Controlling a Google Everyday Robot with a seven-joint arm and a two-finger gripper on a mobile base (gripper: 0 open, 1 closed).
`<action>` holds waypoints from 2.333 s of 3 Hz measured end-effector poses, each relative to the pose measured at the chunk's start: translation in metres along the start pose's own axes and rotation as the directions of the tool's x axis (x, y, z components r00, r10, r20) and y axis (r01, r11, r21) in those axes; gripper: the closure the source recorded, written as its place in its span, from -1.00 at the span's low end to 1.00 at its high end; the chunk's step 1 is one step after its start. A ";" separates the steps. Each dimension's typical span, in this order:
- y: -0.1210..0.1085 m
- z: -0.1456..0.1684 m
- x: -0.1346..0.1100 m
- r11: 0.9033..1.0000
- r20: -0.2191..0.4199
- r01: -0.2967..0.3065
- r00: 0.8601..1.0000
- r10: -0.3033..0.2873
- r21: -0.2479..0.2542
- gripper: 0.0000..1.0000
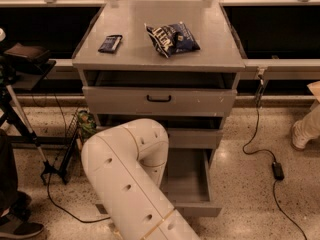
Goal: Close bottom drawer
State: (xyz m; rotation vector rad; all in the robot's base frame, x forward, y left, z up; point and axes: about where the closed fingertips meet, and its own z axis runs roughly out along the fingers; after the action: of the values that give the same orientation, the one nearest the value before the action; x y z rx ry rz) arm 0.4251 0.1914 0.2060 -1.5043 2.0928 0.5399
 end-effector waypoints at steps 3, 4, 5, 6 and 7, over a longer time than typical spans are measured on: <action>-0.015 0.035 -0.028 0.998 -0.002 0.049 0.999 -0.049 0.029 1.00; -0.028 0.046 -0.021 0.998 -0.029 0.061 0.998 -0.060 0.036 1.00; -0.042 0.056 -0.014 0.998 -0.048 0.054 0.998 -0.052 0.043 1.00; -0.059 0.064 -0.012 0.997 -0.069 0.051 0.996 -0.047 0.055 1.00; -0.071 0.071 -0.010 0.997 -0.090 0.044 0.995 -0.039 0.060 0.72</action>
Offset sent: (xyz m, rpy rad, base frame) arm 0.0278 0.0426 -0.0065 -0.0047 -0.0511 0.0164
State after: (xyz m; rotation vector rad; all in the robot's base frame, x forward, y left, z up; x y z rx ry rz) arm 0.5071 0.2186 0.1537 -1.5586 2.1197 0.3954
